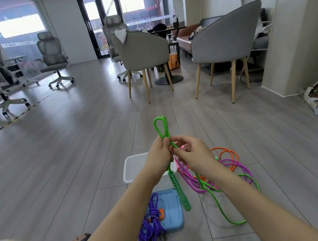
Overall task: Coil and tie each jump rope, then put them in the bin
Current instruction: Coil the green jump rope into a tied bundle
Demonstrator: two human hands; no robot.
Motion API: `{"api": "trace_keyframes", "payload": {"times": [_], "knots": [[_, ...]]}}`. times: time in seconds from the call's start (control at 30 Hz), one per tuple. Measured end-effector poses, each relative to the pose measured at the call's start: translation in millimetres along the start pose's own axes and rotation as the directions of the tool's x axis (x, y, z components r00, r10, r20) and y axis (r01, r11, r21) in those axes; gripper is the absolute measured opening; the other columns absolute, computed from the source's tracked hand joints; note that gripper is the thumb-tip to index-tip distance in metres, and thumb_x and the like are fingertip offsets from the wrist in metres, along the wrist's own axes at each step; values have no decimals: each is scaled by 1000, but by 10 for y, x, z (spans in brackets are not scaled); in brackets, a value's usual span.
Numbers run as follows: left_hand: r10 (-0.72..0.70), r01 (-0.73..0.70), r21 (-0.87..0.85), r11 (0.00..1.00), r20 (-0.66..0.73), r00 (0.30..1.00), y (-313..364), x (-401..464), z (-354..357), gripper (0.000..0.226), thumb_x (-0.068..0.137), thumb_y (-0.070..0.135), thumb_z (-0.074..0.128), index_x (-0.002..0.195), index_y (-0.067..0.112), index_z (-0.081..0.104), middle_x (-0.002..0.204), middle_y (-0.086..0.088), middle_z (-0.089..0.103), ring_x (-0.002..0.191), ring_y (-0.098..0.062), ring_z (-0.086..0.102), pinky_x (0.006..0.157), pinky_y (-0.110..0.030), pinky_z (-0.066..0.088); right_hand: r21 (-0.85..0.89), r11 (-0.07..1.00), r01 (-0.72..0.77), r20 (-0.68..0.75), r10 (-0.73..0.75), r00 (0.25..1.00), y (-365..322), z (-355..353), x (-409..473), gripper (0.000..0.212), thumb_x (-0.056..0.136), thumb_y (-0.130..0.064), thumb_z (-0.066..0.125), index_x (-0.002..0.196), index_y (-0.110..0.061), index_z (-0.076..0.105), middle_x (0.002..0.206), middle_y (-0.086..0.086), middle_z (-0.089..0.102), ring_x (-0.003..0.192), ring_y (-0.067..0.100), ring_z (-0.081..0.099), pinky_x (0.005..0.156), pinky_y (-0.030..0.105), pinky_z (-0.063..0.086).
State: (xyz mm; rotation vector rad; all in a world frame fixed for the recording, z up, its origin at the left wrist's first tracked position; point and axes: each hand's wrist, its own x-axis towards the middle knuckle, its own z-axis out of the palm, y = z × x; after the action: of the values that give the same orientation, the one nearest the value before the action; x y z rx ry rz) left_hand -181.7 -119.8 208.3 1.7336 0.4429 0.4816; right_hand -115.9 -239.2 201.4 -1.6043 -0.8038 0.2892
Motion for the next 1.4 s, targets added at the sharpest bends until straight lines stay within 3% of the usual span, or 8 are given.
{"api": "trace_keyframes", "payload": {"times": [0.1,0.23,0.4,0.5,0.67,0.83,1.07,1.4], "knots": [[-40,30,-65,997,-143,989,-17,97,-92,25,111,21,32,102,12,54,69,0,45,60,-16,42,63,-37,40,-58,998,-15,16,16,1000,19,-85,40,23,94,-11,68,111,-26,65,92,2,68,60,9,62,59,19,48],[-87,6,-243,970,-324,942,45,223,-356,26,110,15,31,93,14,50,68,0,38,55,-13,35,54,-29,32,-204,979,-6,87,24,996,61,-308,96,12,90,-20,70,100,-27,72,74,-3,66,63,7,56,63,24,45],[-46,-51,-228,972,-398,916,2,243,-581,29,112,20,32,93,16,53,81,-5,54,66,-16,49,62,-31,43,-248,968,40,15,-37,999,47,-585,195,14,94,-18,69,88,-30,73,68,-12,61,64,6,51,65,30,43],[-72,-75,-378,923,-359,931,-61,221,-513,29,113,18,29,94,14,52,91,-8,66,82,-20,64,74,-35,50,-142,986,88,-10,-90,996,-30,-480,169,22,95,-15,68,85,-34,73,75,0,65,72,14,57,71,35,47],[-157,-44,-605,795,-275,948,-94,146,-384,27,114,21,27,98,14,48,92,-10,63,84,-23,67,78,-38,51,-236,956,173,225,-120,967,-118,-185,18,13,97,-26,70,102,-32,79,88,-14,68,78,-1,59,74,19,45],[-215,51,-718,694,-139,967,-71,124,-331,26,113,26,31,101,12,49,80,-9,60,70,-24,65,73,-42,55,-373,900,228,337,-98,936,-78,-72,-6,13,91,-33,76,103,-34,81,94,-7,60,86,9,61,85,35,49],[-172,127,-594,794,-19,985,39,58,-309,22,113,24,34,102,12,49,77,-7,58,63,-21,58,59,-33,47,-497,859,121,195,-26,980,-42,-205,35,17,79,-31,82,84,-34,66,78,-20,63,68,-2,55,68,27,46],[-218,280,-277,919,236,947,96,-57,-213,38,112,24,40,122,-9,57,111,-32,67,87,-34,71,83,-53,62,-602,756,257,136,-221,966,-181,-222,2,22,79,-34,82,89,-35,62,78,-29,57,72,-2,51,67,27,41]]}}
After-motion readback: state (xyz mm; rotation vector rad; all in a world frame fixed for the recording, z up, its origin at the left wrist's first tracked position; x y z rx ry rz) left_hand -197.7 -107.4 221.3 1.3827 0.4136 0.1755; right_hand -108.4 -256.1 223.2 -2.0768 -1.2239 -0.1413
